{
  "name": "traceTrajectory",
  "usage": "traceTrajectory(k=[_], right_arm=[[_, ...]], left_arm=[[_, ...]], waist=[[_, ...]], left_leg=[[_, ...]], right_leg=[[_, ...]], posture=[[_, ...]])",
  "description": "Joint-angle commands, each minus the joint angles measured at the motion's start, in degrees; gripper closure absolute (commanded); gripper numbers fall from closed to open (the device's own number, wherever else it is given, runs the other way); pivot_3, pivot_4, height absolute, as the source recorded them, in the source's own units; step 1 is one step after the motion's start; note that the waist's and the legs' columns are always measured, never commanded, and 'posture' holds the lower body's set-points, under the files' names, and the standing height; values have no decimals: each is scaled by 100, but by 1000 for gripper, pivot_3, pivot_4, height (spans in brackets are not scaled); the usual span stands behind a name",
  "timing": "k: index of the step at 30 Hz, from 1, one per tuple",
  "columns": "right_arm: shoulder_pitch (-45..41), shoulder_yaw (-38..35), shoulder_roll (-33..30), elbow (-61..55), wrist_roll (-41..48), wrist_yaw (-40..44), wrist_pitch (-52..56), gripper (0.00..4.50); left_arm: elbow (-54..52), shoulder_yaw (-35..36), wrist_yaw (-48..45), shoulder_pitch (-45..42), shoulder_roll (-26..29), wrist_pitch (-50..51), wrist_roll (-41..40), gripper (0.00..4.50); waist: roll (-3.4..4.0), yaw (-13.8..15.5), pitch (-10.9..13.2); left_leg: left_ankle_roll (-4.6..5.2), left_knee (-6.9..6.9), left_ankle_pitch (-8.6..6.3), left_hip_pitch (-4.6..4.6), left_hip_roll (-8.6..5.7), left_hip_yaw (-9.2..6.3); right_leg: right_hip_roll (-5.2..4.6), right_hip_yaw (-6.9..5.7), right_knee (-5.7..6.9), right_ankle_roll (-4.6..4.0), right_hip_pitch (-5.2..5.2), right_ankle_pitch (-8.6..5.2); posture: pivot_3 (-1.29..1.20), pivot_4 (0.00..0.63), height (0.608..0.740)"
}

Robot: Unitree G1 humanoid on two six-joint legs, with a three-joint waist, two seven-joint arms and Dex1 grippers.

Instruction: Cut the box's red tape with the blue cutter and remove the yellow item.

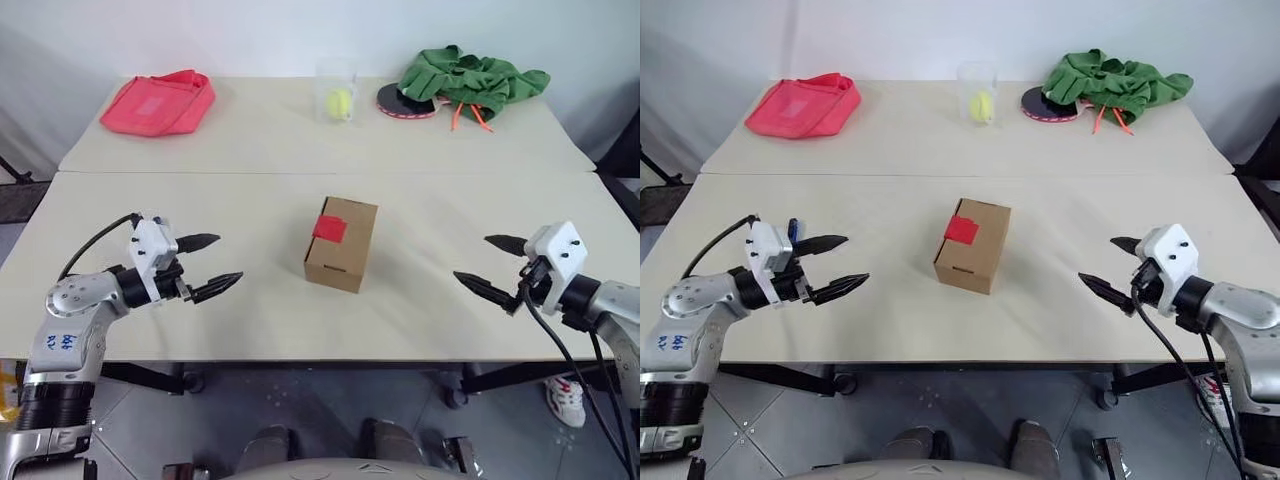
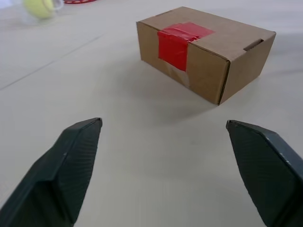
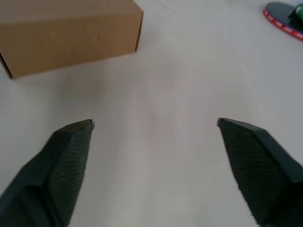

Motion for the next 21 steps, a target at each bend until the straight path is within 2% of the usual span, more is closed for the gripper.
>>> traceTrajectory(k=[1, 10, 12, 15, 21], right_arm=[[-17, 100, 168, -490, 70, -329, 231, 1262], [-217, 463, 415, -666, 33, -733, 704, 4436], [-325, 615, 415, -594, 18, -780, 943, 4500], [-450, 791, 431, -490, -63, -872, 1174, 4500], [-835, 1625, 775, -27, -451, -1016, 1253, 4500]], left_arm=[[485, -205, -78, -446, -133, -309, 227, 1177], [1460, -533, -157, -1314, -526, -695, 529, 3970], [1771, -636, -112, -1530, -670, -841, 666, 4489], [2161, -743, -52, -1748, -845, -1026, 846, 4489], [3082, -1064, -39, -2343, -1531, -1449, 1137, 4489]], waist=[[-2, 0, 1], [-14, 1, 8], [-18, 0, 10], [-21, 1, 12], [-25, 1, 14]], left_leg=[[0, 0, 0, 0, -2, 0], [1, 10, -1, -13, -13, 2], [1, 11, 0, -13, -14, 3], [1, 18, 0, -15, -13, 4], [1, 23, 0, -22, -15, 13]], right_leg=[[1, 0, 0, 0, 0, 0], [8, -1, 3, 2, -8, 1], [8, -1, 4, 2, -7, 1], [10, -1, 5, 2, -7, 1], [10, -7, 6, 2, -8, 1]], posture=[[0, 150, 740], [0, 150, 740], [0, 150, 740], [0, 150, 740], [0, 150, 740]])
